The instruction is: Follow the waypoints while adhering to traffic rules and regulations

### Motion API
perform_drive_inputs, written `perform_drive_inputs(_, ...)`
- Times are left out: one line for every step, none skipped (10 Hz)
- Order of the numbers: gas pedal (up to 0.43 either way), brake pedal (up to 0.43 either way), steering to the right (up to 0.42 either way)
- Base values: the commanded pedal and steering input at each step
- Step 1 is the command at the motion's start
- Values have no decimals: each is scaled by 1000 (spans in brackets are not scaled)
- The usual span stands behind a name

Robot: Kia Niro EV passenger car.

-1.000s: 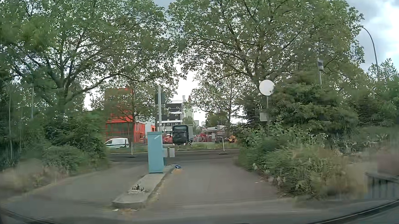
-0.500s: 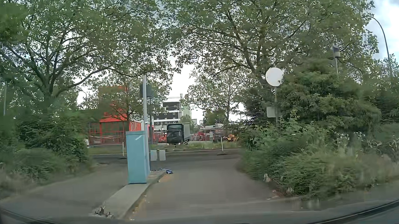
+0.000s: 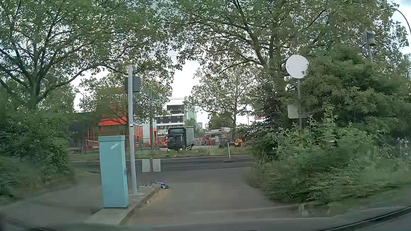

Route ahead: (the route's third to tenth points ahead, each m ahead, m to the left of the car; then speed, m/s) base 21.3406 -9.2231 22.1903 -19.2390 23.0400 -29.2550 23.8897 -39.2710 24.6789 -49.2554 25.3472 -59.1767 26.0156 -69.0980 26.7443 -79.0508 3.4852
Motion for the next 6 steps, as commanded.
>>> perform_drive_inputs(0,73,-29)
perform_drive_inputs(0,128,-42)
perform_drive_inputs(0,152,-55)
perform_drive_inputs(0,171,-70)
perform_drive_inputs(0,195,-79)
perform_drive_inputs(0,201,-78)
